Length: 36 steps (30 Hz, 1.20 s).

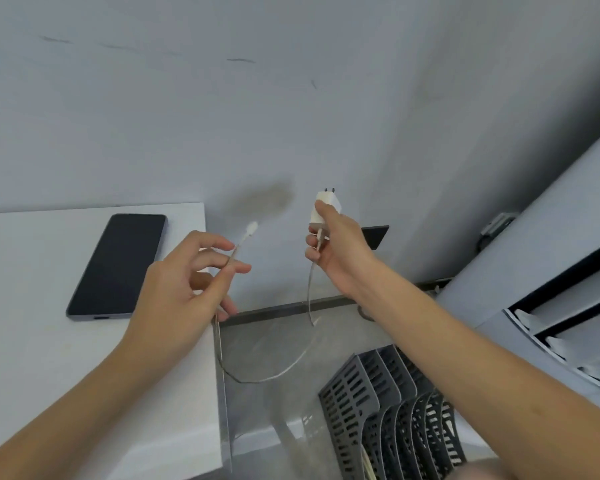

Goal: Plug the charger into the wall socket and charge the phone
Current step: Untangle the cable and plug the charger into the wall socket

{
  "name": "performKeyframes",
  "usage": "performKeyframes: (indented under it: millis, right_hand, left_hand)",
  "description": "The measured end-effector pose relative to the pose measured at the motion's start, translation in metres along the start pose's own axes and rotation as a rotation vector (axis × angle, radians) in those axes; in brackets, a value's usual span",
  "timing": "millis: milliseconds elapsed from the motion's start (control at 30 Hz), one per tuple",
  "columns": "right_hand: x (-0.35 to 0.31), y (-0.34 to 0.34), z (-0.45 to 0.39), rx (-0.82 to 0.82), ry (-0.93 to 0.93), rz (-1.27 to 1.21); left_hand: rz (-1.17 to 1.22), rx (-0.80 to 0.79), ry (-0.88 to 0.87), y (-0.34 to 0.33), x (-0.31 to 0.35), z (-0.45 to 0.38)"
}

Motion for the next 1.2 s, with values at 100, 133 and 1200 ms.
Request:
performKeyframes:
  millis: [100,133,1200]
  right_hand:
    - [0.018,0.041,-0.015,0.023,-0.02,0.127]
    - [0.023,0.055,-0.02,0.035,-0.017,0.18]
    - [0.047,0.189,-0.135,0.295,0.192,1.069]
  left_hand:
    - [0.083,0.004,0.028,0.002,-0.002,-0.005]
    - [0.115,0.009,0.037,0.004,-0.003,-0.007]
    - [0.138,-0.01,0.127,0.0,-0.025,-0.017]
Point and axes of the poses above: each hand's wrist, its own z-axis away from the middle knuckle, its own y-axis out of the back of the hand, x = y × z, the point moved 10 cm from there along -z, towards the middle knuckle, and after that the axes turned 8 degrees about y, right-handed, at the moved point
